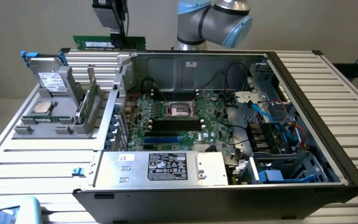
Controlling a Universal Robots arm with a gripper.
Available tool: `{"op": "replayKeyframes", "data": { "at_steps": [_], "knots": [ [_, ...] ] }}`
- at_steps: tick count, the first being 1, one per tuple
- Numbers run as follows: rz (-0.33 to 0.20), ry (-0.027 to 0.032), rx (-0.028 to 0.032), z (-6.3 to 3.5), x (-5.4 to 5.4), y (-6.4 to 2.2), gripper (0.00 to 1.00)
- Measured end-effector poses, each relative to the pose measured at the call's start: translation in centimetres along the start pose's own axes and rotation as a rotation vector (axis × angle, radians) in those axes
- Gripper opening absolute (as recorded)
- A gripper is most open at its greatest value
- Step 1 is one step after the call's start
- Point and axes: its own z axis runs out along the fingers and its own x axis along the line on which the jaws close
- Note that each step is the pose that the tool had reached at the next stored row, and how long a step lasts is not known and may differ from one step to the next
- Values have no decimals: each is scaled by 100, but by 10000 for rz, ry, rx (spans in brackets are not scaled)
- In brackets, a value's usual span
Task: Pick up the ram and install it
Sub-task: 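Pick up the ram and move it above insertion slot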
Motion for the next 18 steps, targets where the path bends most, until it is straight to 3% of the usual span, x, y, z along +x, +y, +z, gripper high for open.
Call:
{"op": "replayKeyframes", "data": {
  "at_steps": [4,8,9,14,18],
  "knots": [
    [-1,-2,32,-10,-5,-164,15],
    [-8,-9,275,-14,-10,-266,15],
    [-8,-9,306,-13,-15,-296,15],
    [-8,-9,312,9,-76,-499,15],
    [-9,-36,339,25,-122,-605,15]
  ]
}}
